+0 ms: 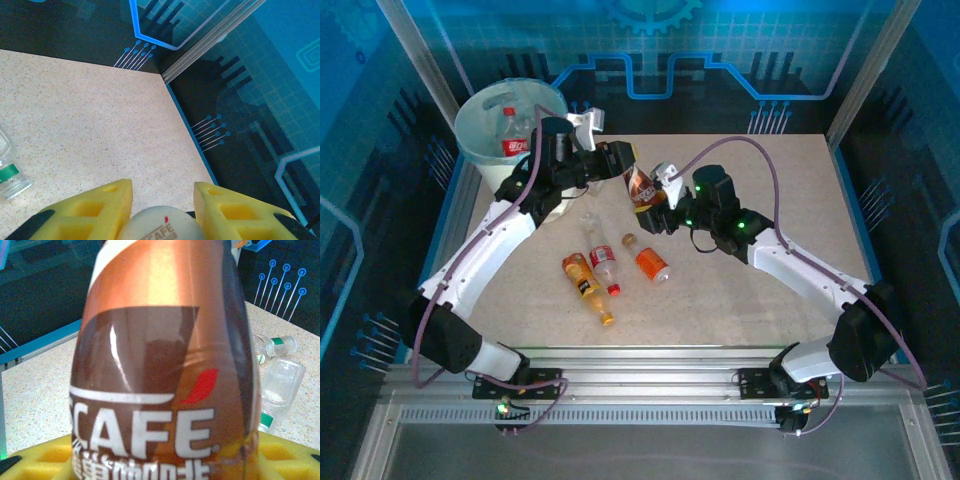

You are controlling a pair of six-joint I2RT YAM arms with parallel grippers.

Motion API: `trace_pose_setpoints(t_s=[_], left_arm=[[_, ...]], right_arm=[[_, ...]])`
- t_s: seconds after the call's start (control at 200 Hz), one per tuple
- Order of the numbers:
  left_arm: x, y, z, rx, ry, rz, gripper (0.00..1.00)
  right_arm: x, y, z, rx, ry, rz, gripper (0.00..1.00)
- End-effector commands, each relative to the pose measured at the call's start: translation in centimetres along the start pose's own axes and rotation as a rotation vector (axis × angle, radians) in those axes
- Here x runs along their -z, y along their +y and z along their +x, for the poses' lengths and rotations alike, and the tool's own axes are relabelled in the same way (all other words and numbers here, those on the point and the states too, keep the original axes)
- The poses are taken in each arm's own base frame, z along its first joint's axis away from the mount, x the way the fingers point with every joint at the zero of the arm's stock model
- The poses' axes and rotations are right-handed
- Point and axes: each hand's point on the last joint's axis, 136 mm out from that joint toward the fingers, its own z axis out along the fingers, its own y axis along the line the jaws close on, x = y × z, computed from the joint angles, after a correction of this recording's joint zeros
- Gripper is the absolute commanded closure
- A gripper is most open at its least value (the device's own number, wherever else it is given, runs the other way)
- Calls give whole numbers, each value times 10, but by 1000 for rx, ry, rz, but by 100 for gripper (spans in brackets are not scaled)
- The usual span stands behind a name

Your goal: Put the plastic bottles in the bin

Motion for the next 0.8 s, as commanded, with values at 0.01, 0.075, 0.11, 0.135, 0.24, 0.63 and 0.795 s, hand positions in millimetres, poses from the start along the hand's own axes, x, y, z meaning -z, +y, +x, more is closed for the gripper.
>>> trace_pose_setpoints(t_s=[0.01,0.075,0.11,0.135,0.24,0.63,0.795], left_arm=[[11,-20,-2,-26,-4,43,90],[15,-18,-7,-30,-26,25,90],[16,-17,-10,-31,-40,14,90],[18,-15,-14,-29,-55,6,90],[30,-6,-38,-6,-126,-31,100],[143,40,-190,-301,-577,-465,100],[177,98,-214,-327,-611,-726,100]], right_arm=[[-2,-12,-4,-20,11,67,34],[-1,-15,-5,-34,13,90,20],[0,-18,-7,-46,11,110,13],[1,-20,-8,-56,14,117,8],[3,-16,-22,-98,6,106,0],[-8,19,-80,-93,-33,11,0],[-14,24,-84,-89,-11,8,0]])
